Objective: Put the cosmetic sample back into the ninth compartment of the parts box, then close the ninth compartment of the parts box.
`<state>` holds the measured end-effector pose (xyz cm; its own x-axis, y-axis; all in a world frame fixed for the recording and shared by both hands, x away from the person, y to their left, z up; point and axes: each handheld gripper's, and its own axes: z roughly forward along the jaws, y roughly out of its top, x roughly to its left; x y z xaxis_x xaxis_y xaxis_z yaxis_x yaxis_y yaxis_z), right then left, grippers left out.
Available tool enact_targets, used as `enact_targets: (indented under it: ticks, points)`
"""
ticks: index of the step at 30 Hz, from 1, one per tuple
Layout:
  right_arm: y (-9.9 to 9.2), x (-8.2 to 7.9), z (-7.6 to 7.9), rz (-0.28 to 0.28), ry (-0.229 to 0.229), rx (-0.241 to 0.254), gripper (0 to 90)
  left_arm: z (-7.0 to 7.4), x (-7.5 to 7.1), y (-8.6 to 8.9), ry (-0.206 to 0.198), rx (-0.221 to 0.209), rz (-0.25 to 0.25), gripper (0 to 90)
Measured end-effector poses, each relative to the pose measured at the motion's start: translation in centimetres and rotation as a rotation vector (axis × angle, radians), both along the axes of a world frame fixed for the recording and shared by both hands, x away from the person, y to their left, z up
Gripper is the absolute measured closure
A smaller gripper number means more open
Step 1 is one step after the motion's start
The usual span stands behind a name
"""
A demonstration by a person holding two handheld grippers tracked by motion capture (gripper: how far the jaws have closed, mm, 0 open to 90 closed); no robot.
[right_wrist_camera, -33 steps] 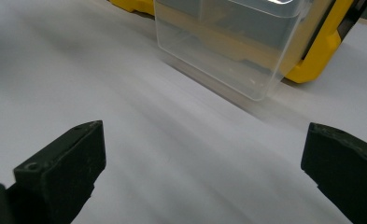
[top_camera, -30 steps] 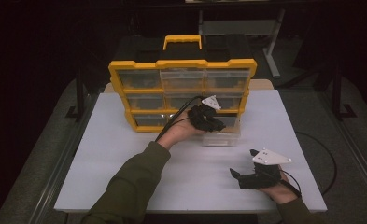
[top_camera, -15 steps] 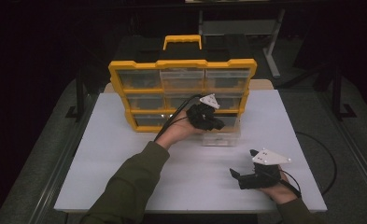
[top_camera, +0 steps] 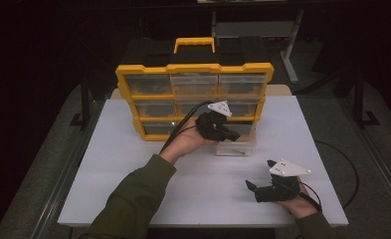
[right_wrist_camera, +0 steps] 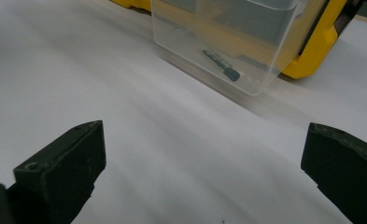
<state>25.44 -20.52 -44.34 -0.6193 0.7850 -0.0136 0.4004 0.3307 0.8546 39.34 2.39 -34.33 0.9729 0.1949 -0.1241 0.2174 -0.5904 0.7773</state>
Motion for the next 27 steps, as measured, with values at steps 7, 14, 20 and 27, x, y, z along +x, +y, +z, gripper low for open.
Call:
enact_targets:
  ticks: [7, 14, 20, 27]
  points:
    - [0.0, 0.0, 0.0, 0.001, -0.002, -0.003, 0.0, -0.7, -1.4, 0.3, 0.014, 0.017, -0.012, 90.0]
    - [0.0, 0.0, 0.0, 0.0, -0.004, -0.002, 0.0, -1.7, -2.4, 0.3, 0.02, 0.033, -0.018, 90.0]
    - [-0.1, 0.0, 0.0, 0.001, 0.0, -0.005, 0.0, -2.7, -2.6, 0.1, 0.014, 0.042, -0.021, 90.0]
    - [-0.1, 0.0, 0.0, -0.005, -0.001, 0.006, 0.0, -3.2, -2.1, 0.0, -0.005, 0.08, 0.006, 90.0]
